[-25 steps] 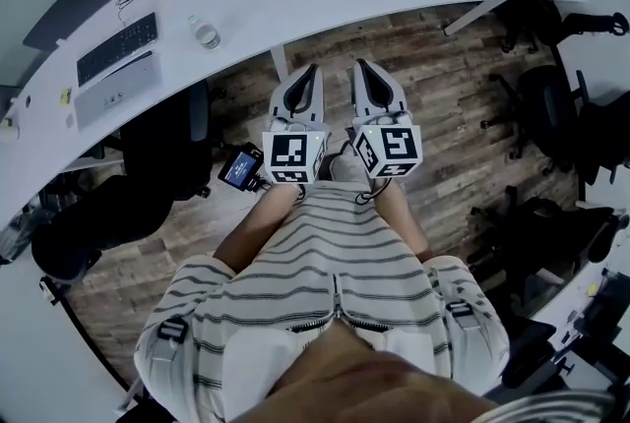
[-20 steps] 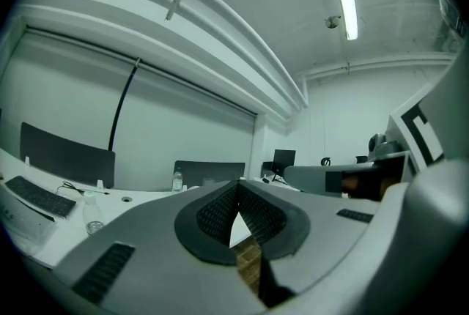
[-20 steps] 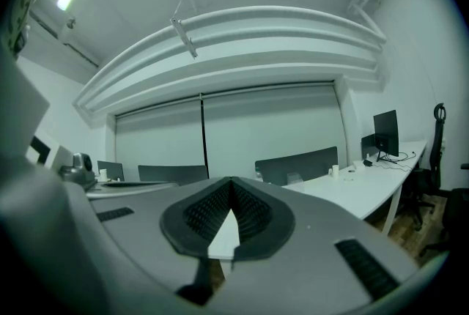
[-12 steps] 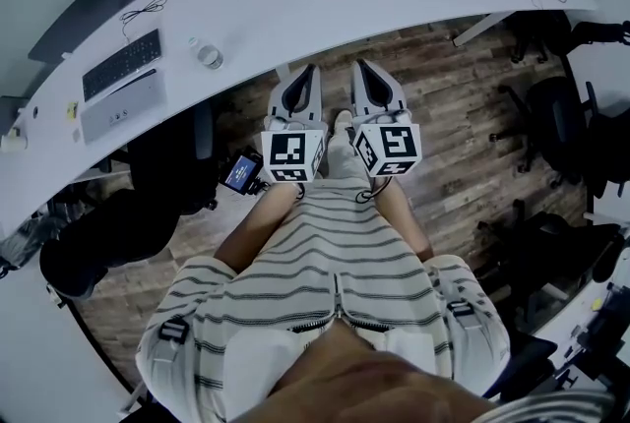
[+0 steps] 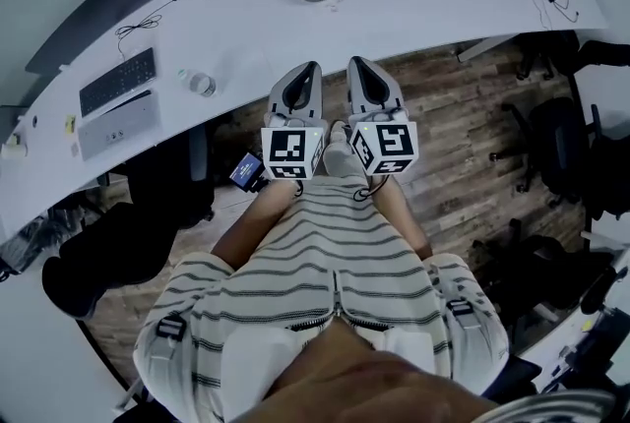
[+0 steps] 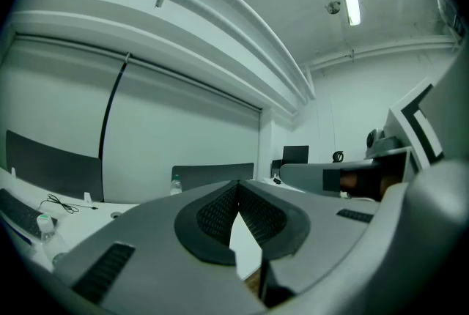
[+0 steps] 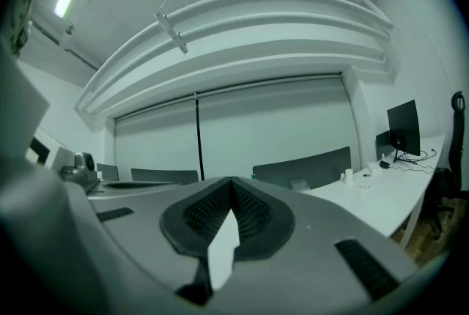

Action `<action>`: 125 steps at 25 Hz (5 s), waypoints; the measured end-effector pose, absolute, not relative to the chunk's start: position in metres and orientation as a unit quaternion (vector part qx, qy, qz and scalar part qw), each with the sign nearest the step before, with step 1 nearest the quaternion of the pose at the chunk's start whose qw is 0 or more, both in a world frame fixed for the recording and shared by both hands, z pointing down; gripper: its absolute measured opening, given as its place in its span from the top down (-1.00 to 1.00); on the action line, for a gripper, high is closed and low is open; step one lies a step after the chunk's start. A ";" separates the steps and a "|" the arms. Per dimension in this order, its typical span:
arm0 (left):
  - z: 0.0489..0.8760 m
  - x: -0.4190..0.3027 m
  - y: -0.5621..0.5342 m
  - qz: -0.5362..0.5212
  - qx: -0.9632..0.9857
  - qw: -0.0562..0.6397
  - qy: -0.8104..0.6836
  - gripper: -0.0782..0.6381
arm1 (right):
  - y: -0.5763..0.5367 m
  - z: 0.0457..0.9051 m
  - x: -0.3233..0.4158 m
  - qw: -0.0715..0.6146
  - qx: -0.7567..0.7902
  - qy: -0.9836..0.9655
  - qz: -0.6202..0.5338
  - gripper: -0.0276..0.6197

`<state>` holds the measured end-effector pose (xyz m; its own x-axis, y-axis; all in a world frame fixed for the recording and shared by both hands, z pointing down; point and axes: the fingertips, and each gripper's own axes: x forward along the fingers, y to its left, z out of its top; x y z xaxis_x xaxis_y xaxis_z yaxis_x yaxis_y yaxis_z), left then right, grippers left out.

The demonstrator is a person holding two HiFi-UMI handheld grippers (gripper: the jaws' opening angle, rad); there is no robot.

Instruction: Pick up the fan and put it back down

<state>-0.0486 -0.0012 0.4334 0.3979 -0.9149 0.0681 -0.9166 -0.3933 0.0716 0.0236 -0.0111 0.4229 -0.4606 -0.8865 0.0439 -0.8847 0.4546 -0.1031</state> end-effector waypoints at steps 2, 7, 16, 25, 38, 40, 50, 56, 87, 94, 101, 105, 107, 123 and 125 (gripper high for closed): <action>0.431 -0.045 -0.025 0.007 0.832 0.048 -0.552 0.76 | -0.035 0.421 0.027 0.007 -0.515 0.855 -0.055 0.88; 0.423 -0.032 -0.078 0.006 0.828 0.046 -0.559 0.76 | -0.088 0.415 0.036 0.004 -0.505 0.861 -0.055 0.88; 0.418 -0.010 -0.154 0.024 0.817 0.044 -0.574 0.76 | -0.165 0.415 0.051 0.005 -0.485 0.872 -0.070 0.88; 0.417 -0.006 -0.195 0.032 0.802 0.044 -0.594 0.76 | -0.209 0.414 0.051 0.007 -0.460 0.885 -0.075 0.88; 0.426 -0.040 -0.208 0.046 0.803 0.049 -0.592 0.76 | -0.219 0.416 0.018 0.001 -0.459 0.885 -0.079 0.88; 0.427 -0.046 -0.210 0.047 0.808 0.048 -0.586 0.76 | -0.219 0.416 0.013 -0.004 -0.464 0.882 -0.075 0.88; 0.449 -0.061 -0.239 0.100 0.813 0.044 -0.573 0.76 | -0.232 0.420 0.006 -0.010 -0.483 0.873 -0.070 0.88; 0.490 -0.072 -0.264 0.175 0.812 0.039 -0.555 0.68 | -0.237 0.423 0.012 -0.017 -0.491 0.868 -0.072 0.88; 0.625 -0.059 -0.342 0.421 0.867 0.016 -0.266 0.23 | -0.245 0.434 0.028 -0.032 -0.501 0.862 -0.075 0.88; 0.637 -0.053 -0.350 0.441 0.873 0.005 -0.209 0.14 | -0.249 0.437 0.041 -0.035 -0.511 0.855 -0.077 0.88; 0.650 -0.049 -0.352 0.459 0.873 0.042 -0.160 0.13 | -0.252 0.442 0.048 -0.038 -0.518 0.850 -0.085 0.88; 0.664 -0.049 -0.349 0.480 0.864 0.053 -0.139 0.11 | -0.254 0.444 0.048 -0.040 -0.520 0.849 -0.087 0.88; 0.672 -0.048 -0.351 0.493 0.859 0.042 -0.135 0.10 | -0.254 0.445 0.049 -0.041 -0.520 0.848 -0.089 0.88; 0.667 -0.039 -0.347 0.486 0.856 0.076 -0.158 0.13 | -0.250 0.447 0.057 -0.039 -0.529 0.843 -0.092 0.88; 0.664 -0.041 -0.345 0.480 0.858 0.082 -0.166 0.13 | -0.248 0.447 0.056 -0.040 -0.527 0.844 -0.091 0.88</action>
